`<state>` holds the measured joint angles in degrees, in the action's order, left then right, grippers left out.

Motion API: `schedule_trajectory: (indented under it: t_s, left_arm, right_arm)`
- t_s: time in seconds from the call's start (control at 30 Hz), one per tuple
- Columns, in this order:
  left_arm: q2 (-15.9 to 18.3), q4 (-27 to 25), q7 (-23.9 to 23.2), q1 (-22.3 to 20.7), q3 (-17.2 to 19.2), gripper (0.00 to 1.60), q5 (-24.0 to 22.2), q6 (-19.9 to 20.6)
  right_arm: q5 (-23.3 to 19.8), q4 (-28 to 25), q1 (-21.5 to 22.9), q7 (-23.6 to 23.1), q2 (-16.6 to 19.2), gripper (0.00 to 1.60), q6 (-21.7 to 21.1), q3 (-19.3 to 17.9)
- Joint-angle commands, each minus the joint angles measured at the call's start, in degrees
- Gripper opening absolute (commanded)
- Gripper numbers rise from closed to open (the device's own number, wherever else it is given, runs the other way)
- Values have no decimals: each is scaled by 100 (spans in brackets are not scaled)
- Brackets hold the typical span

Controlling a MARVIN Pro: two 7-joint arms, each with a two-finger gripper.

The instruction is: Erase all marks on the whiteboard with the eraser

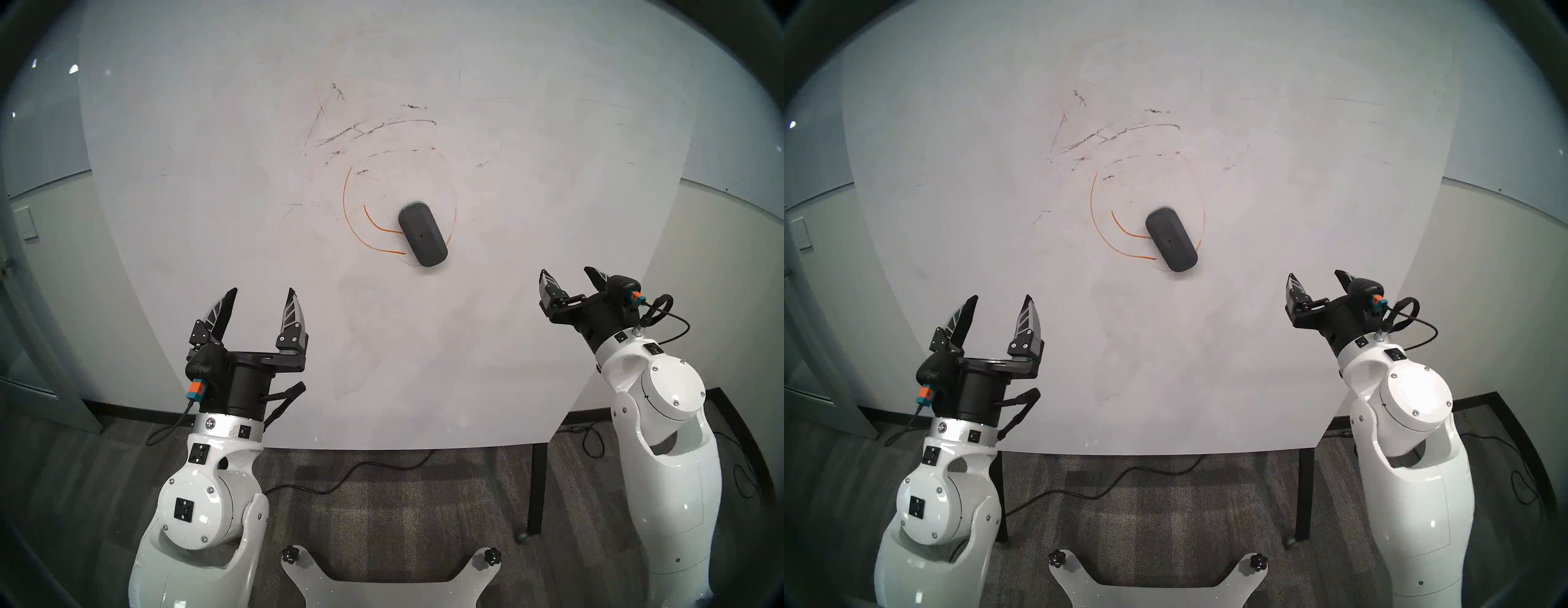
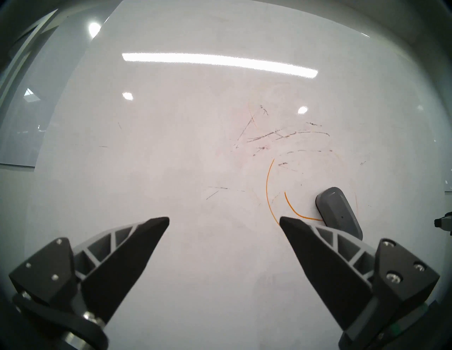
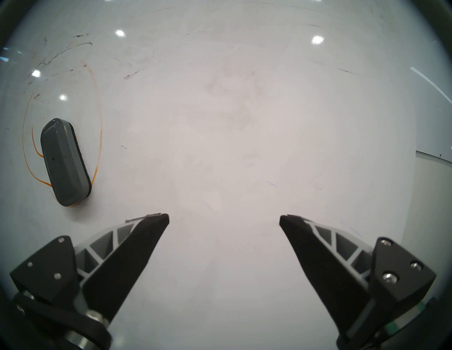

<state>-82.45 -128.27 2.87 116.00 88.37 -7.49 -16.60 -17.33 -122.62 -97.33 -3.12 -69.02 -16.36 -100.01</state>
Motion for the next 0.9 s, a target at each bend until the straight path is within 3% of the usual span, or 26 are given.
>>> schedule_trajectory:
  t_s: [0.0,0.27,0.73,0.87]
  left_arm:
    - [20,-61,-147,-662,-105,160,-93,213]
    - [-64,128,-359,-1180,-351,160,-242,531]
    - [-704,685,-517,-2116,-918,160,-256,1140]
    - [-709,798,-464,-2291,-1076,160,-351,1290]
  right_arm:
    - [5,-128,55,3,-1,160,50,0]
    - [2,-125,56,1,1,160,48,0]
    - [-6,-118,58,-3,6,160,44,-1]
    - [-8,-116,58,-4,8,160,43,-1]
